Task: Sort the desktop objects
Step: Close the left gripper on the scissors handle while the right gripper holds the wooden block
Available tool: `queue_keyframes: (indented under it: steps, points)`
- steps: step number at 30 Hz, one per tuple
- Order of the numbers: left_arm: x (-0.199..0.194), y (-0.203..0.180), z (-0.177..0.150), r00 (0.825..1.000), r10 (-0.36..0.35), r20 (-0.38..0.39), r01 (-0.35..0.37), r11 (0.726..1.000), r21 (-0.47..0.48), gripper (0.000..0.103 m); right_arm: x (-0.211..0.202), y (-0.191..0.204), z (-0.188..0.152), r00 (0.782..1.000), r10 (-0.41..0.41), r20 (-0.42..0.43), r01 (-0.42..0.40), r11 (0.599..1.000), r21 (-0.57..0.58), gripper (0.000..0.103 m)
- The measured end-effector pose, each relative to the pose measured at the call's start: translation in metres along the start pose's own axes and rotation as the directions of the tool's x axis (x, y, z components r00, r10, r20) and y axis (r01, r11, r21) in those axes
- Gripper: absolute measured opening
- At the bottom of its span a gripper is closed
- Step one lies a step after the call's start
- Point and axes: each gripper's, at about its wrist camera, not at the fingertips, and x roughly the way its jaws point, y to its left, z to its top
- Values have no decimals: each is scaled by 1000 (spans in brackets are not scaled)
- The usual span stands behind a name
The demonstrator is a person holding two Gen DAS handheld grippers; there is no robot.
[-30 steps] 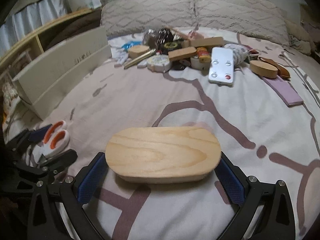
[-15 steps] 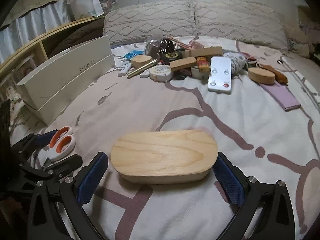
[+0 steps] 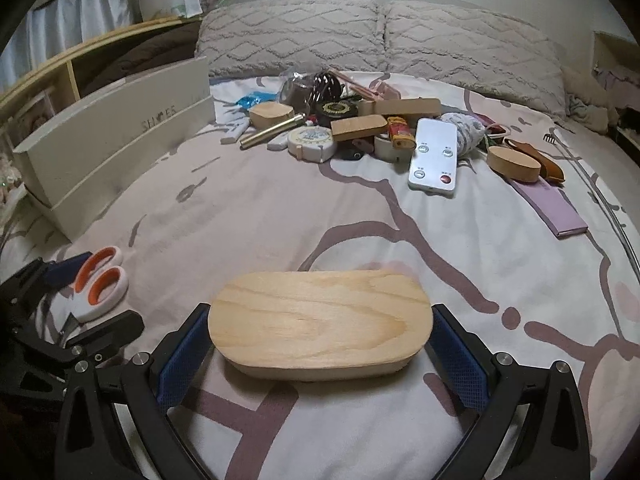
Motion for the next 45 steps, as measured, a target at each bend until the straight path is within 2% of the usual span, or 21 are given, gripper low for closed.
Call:
queue_keyframes:
  steps: [1, 5, 7, 10, 13, 19, 34, 36, 38, 41, 45]
  points:
    - [0, 1, 0, 1000, -3, 1, 3, 1000, -2, 103, 0, 1, 0, 1000, -5, 3, 4, 1000, 2, 94]
    - [-1, 4, 1, 1000, -18, 10, 18, 1000, -20, 103, -5, 11, -4, 995, -88, 37, 89, 995, -36, 94]
    - [-2, 4, 1, 1000, -16, 14, 16, 1000, -25, 102, -6, 14, -4, 994, -100, 46, 102, 993, -53, 94]
    - [-2, 6, 1, 1000, 7, 24, -7, 999, -32, 93, -7, 13, -4, 995, -92, 47, 94, 994, -50, 94]
    - [-3, 9, 1, 999, 1, 32, 0, 999, -47, 92, -8, 9, -5, 996, -71, 45, 72, 997, -33, 94]
    - [-5, 5, -2, 999, 17, 41, -16, 1000, -25, 79, -8, 10, -5, 997, -68, 45, 69, 997, -31, 94]
    - [-12, -3, -13, 998, 40, 39, -40, 999, -3, 78, -7, 7, -5, 998, -51, 41, 52, 998, -18, 94]
    - [-13, -3, -13, 998, 39, 47, -38, 999, -6, 75, -7, 7, -6, 998, -52, 41, 52, 998, -18, 94]
    - [-15, 0, -13, 998, 31, 63, -30, 999, -24, 65, -7, 7, -6, 998, -51, 40, 52, 998, -18, 94]
    - [-18, 5, -14, 996, 10, 84, -5, 998, -60, 65, -7, 7, -5, 998, -52, 41, 52, 998, -19, 94]
    - [-20, 2, -14, 995, 14, 95, -9, 998, -54, 65, -7, 7, -6, 998, -48, 40, 49, 999, -17, 94]
